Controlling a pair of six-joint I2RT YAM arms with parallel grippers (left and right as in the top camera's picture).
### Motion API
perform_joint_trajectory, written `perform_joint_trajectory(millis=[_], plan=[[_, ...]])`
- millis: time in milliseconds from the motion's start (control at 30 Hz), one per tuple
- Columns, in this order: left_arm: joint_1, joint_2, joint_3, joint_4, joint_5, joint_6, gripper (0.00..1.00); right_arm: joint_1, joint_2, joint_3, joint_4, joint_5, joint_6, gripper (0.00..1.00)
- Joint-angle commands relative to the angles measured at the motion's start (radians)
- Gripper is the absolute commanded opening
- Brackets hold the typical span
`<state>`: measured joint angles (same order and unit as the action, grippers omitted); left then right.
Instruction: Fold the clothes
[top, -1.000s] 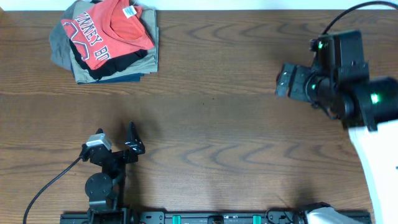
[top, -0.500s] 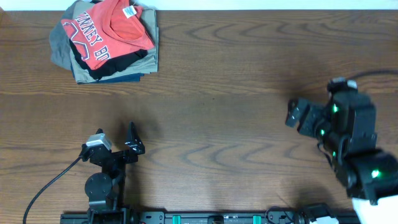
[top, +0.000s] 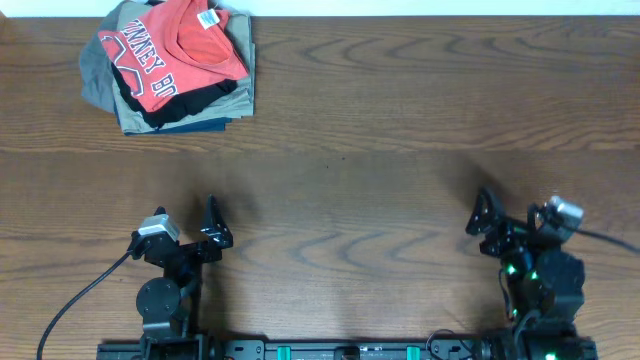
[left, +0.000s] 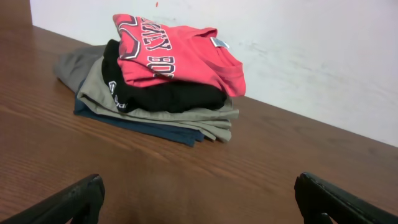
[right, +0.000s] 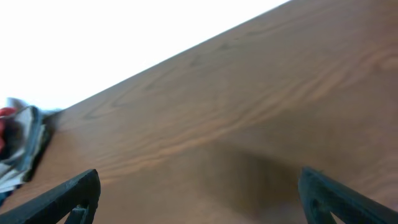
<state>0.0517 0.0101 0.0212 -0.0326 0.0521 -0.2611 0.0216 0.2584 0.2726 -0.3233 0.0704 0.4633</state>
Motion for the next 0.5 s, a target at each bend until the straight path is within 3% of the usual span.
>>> perform_joint_trajectory(millis=[0, 200, 467], plan=[[0.004, -0.006, -0.017, -0.034, -0.012, 0.01, 0.98, -0.034, -0.095, -0.063, -0.014, -0.015, -0.004, 0.99], [0.004, -0.006, -0.017, -0.034, -0.012, 0.01, 0.98, -0.074, -0.2, -0.113, -0.013, -0.014, -0.031, 0.99], [0.004, -0.006, -0.017, -0.034, -0.012, 0.01, 0.98, -0.081, -0.254, -0.209, 0.163, -0.168, -0.335, 0.99]])
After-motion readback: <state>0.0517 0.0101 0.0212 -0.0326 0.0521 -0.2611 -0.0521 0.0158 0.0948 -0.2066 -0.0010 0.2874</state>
